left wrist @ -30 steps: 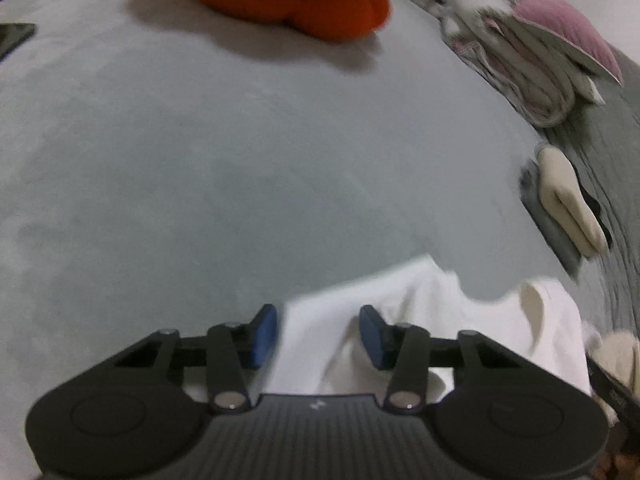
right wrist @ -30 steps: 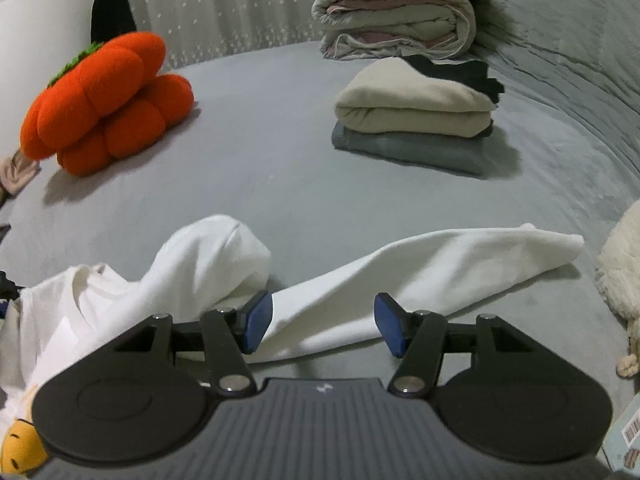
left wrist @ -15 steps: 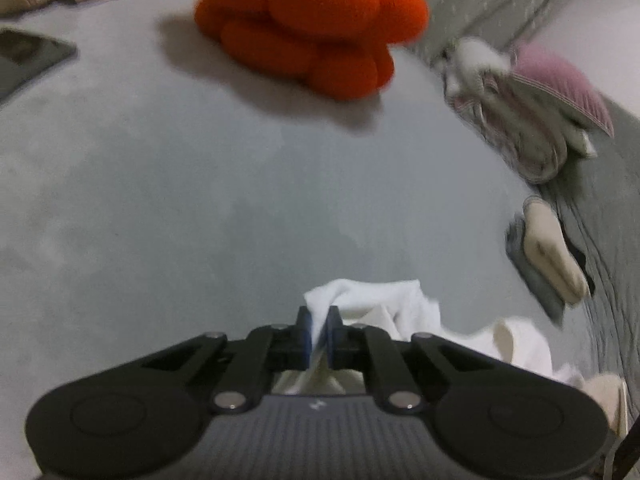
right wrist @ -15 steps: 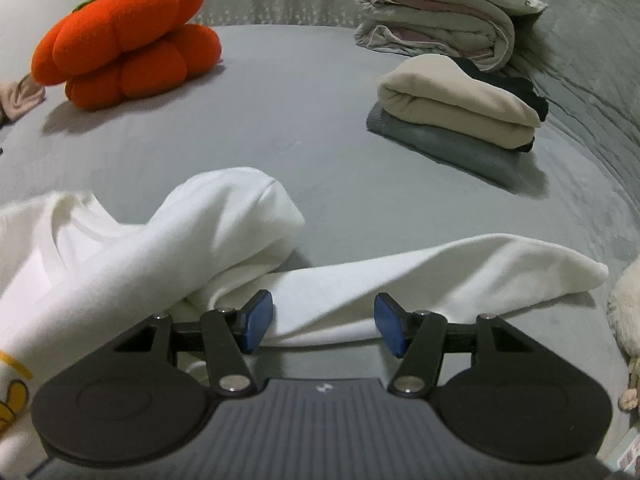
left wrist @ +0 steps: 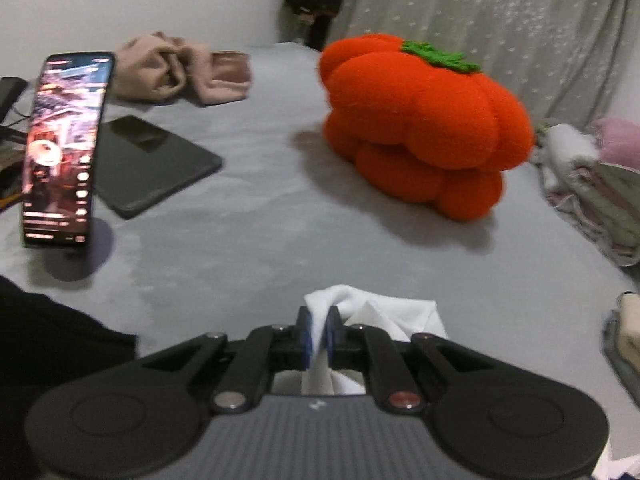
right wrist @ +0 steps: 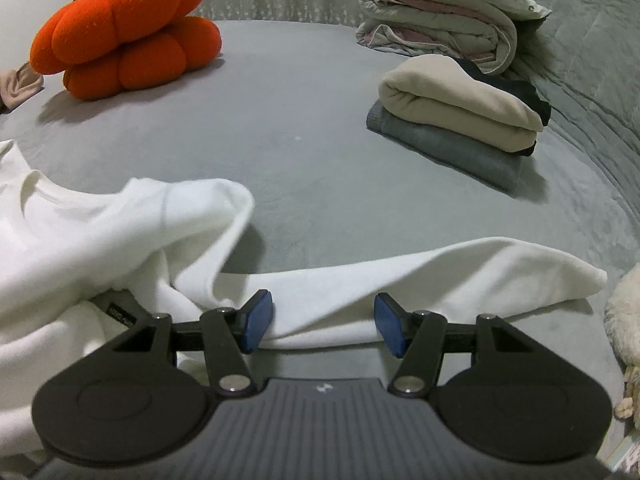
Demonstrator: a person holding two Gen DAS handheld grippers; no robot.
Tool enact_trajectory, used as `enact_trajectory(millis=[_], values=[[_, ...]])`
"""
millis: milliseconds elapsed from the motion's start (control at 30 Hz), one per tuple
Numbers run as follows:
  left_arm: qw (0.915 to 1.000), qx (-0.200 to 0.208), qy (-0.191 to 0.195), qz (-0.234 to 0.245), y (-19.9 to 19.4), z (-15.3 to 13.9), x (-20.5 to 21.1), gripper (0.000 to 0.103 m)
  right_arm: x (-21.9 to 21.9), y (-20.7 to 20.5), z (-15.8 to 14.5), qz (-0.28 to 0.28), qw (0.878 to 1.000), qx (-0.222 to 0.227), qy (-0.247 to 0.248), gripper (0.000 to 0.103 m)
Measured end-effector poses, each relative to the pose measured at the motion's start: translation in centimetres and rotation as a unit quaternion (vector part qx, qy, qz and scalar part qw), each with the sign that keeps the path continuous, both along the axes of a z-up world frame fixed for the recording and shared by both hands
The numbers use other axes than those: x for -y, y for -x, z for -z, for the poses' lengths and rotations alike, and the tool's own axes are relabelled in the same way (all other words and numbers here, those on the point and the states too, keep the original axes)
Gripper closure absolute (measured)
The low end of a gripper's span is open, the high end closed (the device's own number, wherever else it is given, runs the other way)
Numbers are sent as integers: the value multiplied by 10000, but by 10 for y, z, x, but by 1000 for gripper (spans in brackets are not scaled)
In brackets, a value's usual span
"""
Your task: Fold clothes
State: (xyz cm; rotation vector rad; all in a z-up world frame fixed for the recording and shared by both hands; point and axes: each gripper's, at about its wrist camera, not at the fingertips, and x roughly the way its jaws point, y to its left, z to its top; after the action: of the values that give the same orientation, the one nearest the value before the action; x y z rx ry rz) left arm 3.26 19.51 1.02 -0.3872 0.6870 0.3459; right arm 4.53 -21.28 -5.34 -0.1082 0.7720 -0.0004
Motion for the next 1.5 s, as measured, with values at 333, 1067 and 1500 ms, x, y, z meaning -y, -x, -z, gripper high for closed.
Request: enact_trajectory(millis=[333, 1067, 1500], values=[[9983, -474, -151, 316, -1, 17, -5, 56, 5, 2, -5, 60, 10000, 42, -36, 42], [9947, -531, -295, 834, 3, 19, 2, 43, 15, 12, -20, -583, 9980, -20, -250, 42], [9930, -677, -407, 884, -1, 26, 5, 43, -16, 8, 2, -1145, 9925, -45, 437, 84]])
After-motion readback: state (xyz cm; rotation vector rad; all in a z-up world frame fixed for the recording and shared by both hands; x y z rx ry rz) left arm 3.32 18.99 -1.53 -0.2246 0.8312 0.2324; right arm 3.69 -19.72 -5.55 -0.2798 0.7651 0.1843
